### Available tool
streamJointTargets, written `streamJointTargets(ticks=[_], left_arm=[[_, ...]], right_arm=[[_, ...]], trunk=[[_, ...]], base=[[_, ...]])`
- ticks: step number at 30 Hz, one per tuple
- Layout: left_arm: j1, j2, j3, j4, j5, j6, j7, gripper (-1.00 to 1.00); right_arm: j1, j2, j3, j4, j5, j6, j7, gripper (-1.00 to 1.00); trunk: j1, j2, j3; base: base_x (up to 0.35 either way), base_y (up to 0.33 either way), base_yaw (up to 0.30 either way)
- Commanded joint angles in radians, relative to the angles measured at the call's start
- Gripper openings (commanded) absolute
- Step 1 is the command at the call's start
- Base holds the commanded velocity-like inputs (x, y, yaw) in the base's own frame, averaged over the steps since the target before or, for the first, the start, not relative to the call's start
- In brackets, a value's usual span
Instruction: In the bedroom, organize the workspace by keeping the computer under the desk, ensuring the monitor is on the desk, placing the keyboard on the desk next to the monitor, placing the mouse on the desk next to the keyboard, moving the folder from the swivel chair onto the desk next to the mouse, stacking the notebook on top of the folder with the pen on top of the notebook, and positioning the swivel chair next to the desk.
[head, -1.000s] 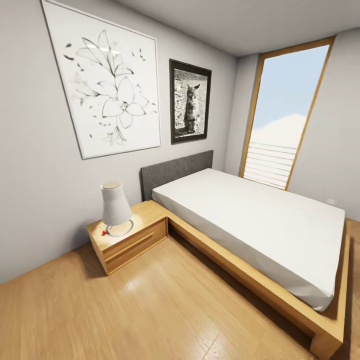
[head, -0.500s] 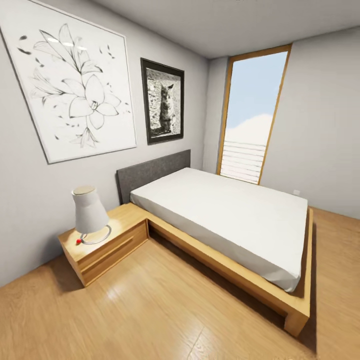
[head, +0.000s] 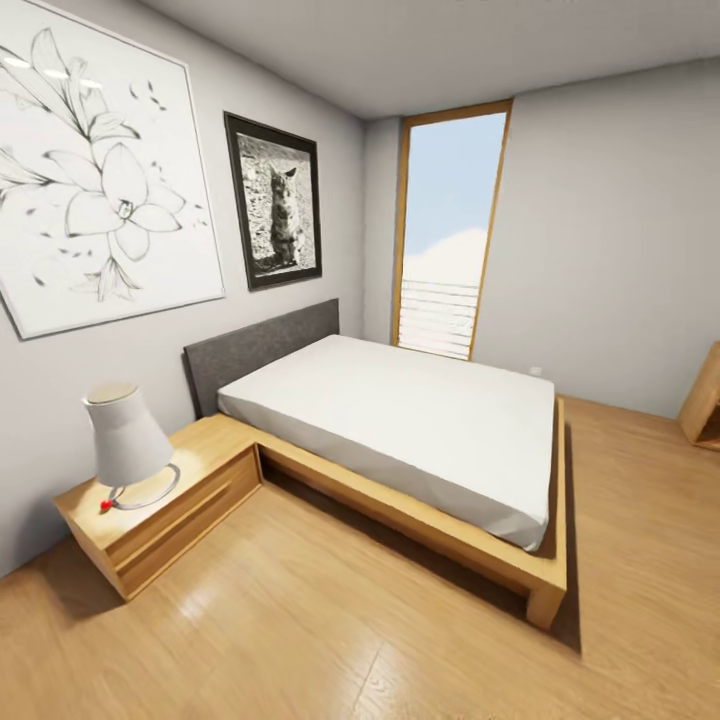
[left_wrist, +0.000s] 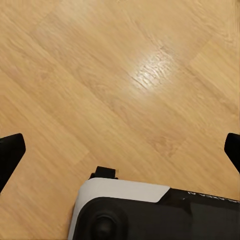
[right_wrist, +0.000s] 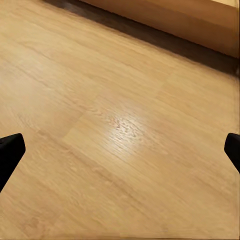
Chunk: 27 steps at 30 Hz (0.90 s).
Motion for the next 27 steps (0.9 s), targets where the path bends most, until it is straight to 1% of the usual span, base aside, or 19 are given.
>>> streamJointTargets(ticks=[1,27], left_arm=[[0.000,-0.001,0.000,0.000,0.004,-0.003,0.000,1.00],[0.000,0.000,0.000,0.000,0.004,-0.003,0.000,1.00]], right_arm=[[-0.001,-0.001,0.000,0.001,0.002,-0.003,0.000,1.00],[-0.001,-0.001,0.000,0.001,0.002,-0.003,0.000,1.00]], trunk=[[0.000,-0.001,-0.001],[0.000,-0.001,-0.001]], base=[[-0.013,0.023,-0.300],[-0.001,0.006,-0.300]])
